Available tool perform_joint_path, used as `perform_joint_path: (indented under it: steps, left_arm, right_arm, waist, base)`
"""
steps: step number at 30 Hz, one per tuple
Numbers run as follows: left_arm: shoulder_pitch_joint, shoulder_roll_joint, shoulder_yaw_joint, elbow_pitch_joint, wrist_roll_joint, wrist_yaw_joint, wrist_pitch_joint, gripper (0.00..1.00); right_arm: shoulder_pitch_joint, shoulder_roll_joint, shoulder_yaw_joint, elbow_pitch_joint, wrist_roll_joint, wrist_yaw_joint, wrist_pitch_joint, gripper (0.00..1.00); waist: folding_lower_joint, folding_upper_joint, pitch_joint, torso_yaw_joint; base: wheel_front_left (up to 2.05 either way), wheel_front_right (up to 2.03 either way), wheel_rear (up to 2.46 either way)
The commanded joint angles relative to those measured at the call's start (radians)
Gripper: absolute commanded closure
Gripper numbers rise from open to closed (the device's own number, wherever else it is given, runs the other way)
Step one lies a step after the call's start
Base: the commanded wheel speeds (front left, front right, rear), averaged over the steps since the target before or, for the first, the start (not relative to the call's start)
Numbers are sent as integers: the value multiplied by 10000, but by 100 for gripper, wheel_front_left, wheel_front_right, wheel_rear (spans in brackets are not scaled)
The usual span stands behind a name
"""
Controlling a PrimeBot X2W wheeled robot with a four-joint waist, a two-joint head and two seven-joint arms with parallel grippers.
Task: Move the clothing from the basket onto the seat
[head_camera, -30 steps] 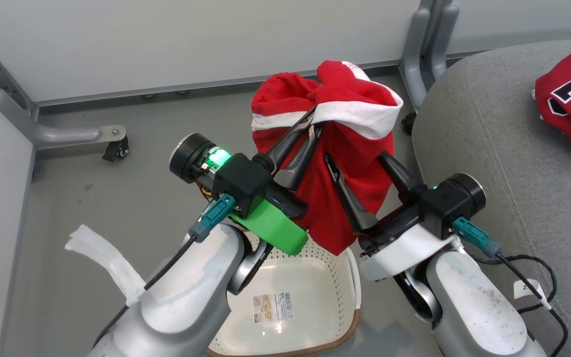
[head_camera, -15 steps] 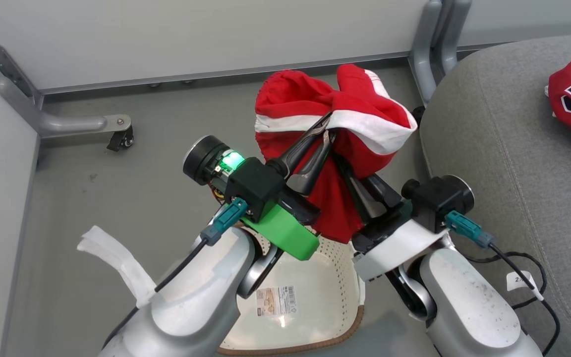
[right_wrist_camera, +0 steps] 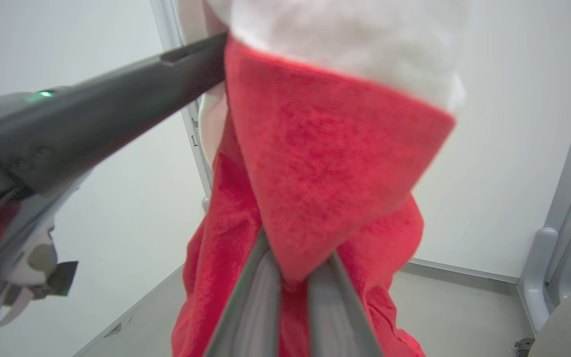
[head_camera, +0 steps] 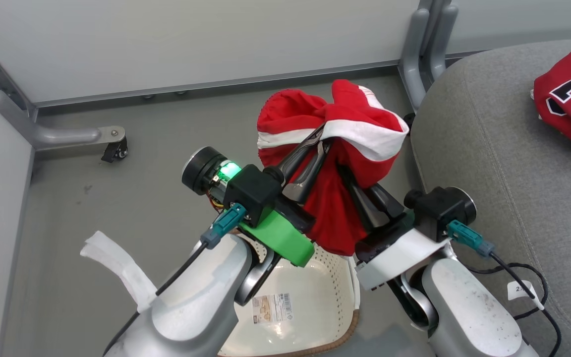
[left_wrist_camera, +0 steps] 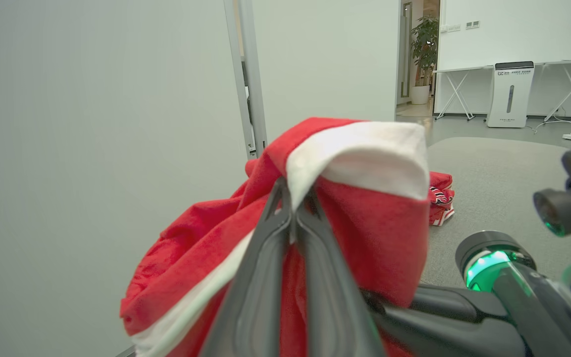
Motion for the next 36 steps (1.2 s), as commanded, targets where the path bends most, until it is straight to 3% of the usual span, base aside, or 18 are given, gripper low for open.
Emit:
perform_joint_path:
  steps: [1,8,10,11,25,36]
  left_arm:
    - [218,15,7,66,70,-65,-30,100]
    - [341,1,-119,281,77,-113,-16,100]
    - [381,-16,-174,308,99,-130,-16,19]
    - [396,-18,-215,339,112,-138,-16,0]
    - [429,7,-379,366,199,-109,-16,0]
    - [413,127,-356,268,181,-62,-15,0]
  right_arm:
    - [142,-37,-28,-51,67,-11,-27,100]
    - [123,-37,-303,-74,106,-11,-27,100]
    - [126,-37,-399,-73,108,-11,-27,100]
    - [113,-37,-451,-58,117,-11,-27,100]
    - [-181,-40,-1594,-48,-19,-11,-27,100]
    - [165,-37,-2592,-78,-378,-11,-27,100]
  waist:
    - [0,86,-11,-22]
    - [0,86,-33,-27]
    - [0,86,-48,-15]
    - [0,86,-47,-6]
    - [0,86,153,-20]
    - [0,86,210,-509]
  base:
    - [0,0,0]
    - [0,0,0]
    - [0,0,0]
    - [0,0,0]
    - [0,0,0]
    - [0,0,0]
